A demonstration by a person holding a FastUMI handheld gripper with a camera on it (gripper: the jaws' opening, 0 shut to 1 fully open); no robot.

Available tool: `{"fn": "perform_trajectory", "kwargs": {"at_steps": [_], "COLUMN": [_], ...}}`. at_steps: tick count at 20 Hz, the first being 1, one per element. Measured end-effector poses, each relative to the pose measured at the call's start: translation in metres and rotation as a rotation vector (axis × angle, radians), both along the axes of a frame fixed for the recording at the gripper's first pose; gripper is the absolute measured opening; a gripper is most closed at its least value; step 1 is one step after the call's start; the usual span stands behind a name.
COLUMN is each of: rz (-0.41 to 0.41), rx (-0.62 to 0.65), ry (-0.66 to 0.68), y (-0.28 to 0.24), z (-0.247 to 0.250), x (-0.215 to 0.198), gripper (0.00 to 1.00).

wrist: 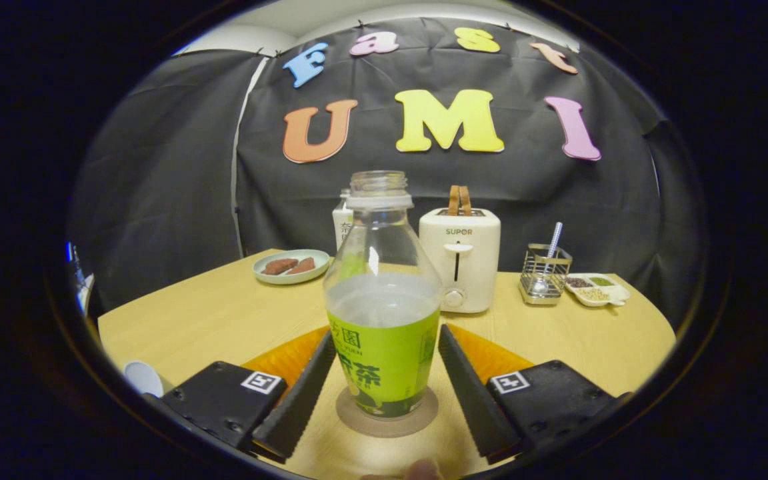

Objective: Take the bottle from table, then pour the juice into the cup, finally place the bottle on the coaster

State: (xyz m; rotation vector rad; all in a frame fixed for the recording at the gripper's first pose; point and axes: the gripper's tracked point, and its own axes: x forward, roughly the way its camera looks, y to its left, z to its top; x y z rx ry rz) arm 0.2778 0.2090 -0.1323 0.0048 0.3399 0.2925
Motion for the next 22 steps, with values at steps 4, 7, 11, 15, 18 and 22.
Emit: {"fn": "perform_trajectory", "kwargs": {"at_steps": [4,7,11,15,18,22], "rz": [-0.021,-0.028,-0.08,-0.257,-0.302,-0.317], "rx": [0.035,0.065,0.083,-0.002,-0.034,-0.019], "ry": [0.012,0.018,-0.03,-0.143,-0.202,-0.252], "y": [-0.003,-0.006,-0.029,-0.088,-0.11,-0.134], "z": [0.005,0.014,0.04,0.075,0.093,0.118], "x": [-0.01,-0.035,-0.09,-0.158,-0.206,-0.256], "gripper": [1.0,1.0,1.0,1.0,1.0,1.0]}}
